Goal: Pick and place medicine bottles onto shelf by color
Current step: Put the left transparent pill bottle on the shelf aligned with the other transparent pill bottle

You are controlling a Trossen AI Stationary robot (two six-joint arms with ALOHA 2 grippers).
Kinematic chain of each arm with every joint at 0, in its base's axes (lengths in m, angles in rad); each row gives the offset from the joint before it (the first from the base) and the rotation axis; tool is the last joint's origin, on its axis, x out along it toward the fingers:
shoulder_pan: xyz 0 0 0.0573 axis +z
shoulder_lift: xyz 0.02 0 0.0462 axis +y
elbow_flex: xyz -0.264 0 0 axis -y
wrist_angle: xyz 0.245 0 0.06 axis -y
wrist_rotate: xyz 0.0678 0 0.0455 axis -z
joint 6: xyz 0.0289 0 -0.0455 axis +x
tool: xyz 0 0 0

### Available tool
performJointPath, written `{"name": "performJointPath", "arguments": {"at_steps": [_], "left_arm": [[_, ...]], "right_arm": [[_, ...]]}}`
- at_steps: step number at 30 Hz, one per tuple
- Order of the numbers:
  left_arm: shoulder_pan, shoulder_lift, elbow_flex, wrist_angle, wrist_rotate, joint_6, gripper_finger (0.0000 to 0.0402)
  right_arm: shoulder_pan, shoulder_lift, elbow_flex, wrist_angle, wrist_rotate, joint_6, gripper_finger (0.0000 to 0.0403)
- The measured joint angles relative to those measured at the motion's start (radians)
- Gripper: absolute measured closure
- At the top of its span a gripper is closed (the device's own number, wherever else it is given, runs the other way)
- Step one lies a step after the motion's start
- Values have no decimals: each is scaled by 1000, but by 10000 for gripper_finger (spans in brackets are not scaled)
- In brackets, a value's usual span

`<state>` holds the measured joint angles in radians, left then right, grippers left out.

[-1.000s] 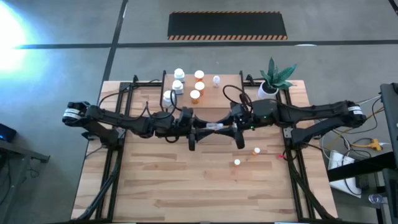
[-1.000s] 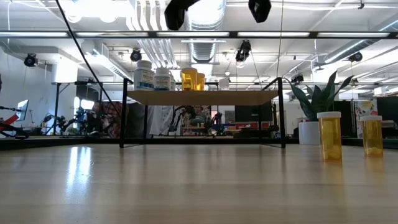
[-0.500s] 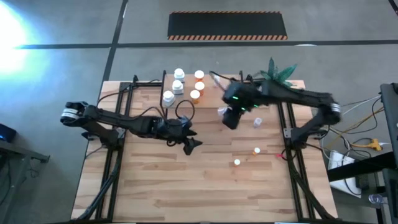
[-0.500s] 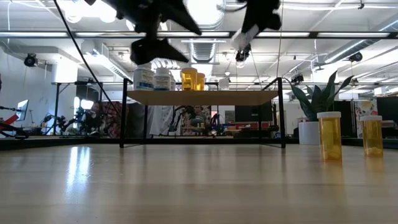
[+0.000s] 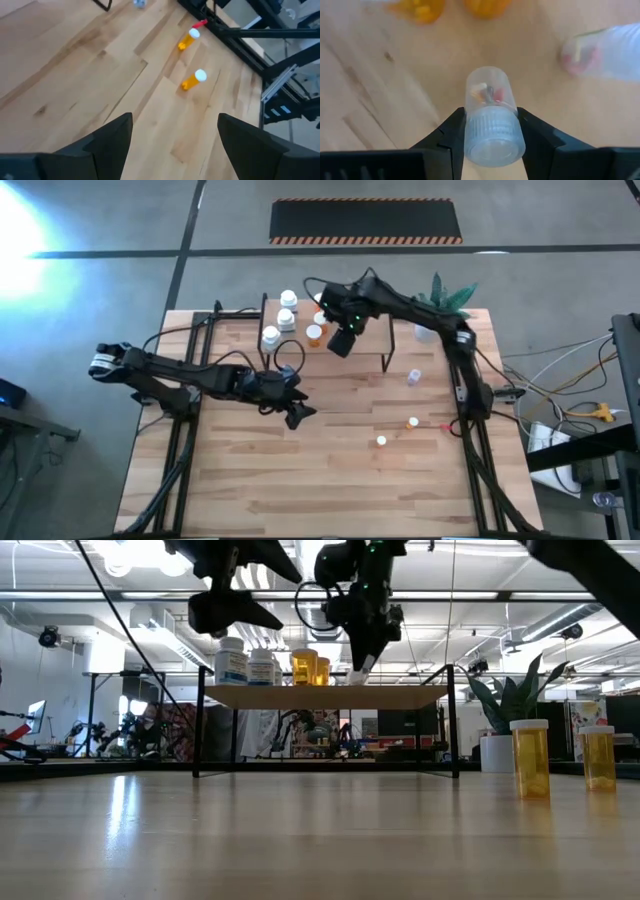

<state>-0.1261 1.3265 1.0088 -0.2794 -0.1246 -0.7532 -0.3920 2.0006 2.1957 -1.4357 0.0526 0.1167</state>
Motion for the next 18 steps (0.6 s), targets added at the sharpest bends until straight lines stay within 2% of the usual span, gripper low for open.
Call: {"name": "performJointPath", "arguments": {"at_steps": [5,11,18], "left_arm": [[-4,-1,0,8,0,2,126],[-4,-1,0,9,-1,5,126],[-4,-1,0,9,-1,11,126]], "right_arm": [[-21,90,156,-111,1,20,257],[-38,105,154,-140,1,50,250],[-38,103,154,-133,52,40,240]]}}
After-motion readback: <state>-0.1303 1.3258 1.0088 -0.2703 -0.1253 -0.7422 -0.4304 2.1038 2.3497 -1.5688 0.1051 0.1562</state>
